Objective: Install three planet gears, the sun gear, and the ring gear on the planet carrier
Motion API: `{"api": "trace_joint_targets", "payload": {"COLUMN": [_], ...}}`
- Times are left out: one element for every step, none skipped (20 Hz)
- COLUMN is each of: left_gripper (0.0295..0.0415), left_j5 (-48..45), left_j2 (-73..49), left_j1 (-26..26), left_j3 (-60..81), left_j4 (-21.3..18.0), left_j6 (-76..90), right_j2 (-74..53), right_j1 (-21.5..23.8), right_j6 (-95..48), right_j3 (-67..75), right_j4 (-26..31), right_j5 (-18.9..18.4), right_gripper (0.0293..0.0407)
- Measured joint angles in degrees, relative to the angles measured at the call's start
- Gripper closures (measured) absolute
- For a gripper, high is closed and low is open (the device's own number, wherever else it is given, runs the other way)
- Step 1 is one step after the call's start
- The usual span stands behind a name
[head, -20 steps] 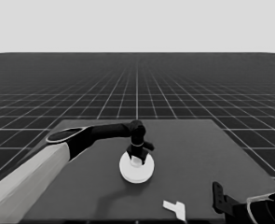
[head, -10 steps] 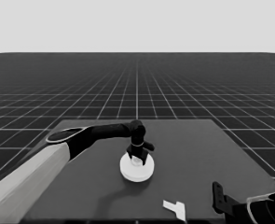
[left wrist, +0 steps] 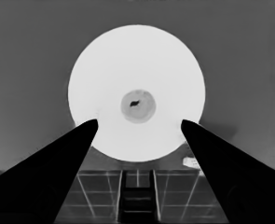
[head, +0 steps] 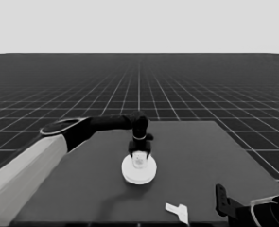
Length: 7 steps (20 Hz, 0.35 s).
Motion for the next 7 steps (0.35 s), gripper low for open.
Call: {"api": "trace_joint_targets", "payload": {"left_gripper": [0.0326, 0.0326, 0.0326, 0.0326, 0.0326, 0.0326, 0.0326], "left_j5": [0.02, 0.03, 1.4, 1.78, 1.85, 1.85, 1.85], "left_j2": [0.0, 0.01, -10.38, -16.96, -20.57, -22.63, -23.81], "left_j1": [-0.03, -0.05, -1.29, -2.35, -3.06, -3.51, -3.78], "left_j3": [0.0, 0.0, 18.45, 26.81, 30.86, 33.0, 34.19], "left_j4": [-0.03, -0.05, -1.03, -2.04, -2.73, -3.16, -3.43], "left_j6": [-0.18, -0.29, -7.81, -10.05, -10.63, -10.74, -10.73], "right_j2": [0.0, 0.0, 0.0, 0.0, 0.0, 0.0, 0.0], "right_j1": [0.0, 0.0, 0.0, 0.0, 0.0, 0.0, 0.0], "right_j6": [0.0, 0.0, 0.0, 0.0, 0.0, 0.0, 0.0], "right_j3": [0.0, 0.0, 0.0, 0.0, 0.0, 0.0, 0.0], "right_j4": [0.0, 0.0, 0.0, 0.0, 0.0, 0.0, 0.0], "right_j5": [0.0, 0.0, 0.0, 0.0, 0.0, 0.0, 0.0], "right_gripper": [0.0315, 0.0315, 0.0315, 0.0315, 0.0315, 0.0315, 0.0315]}}
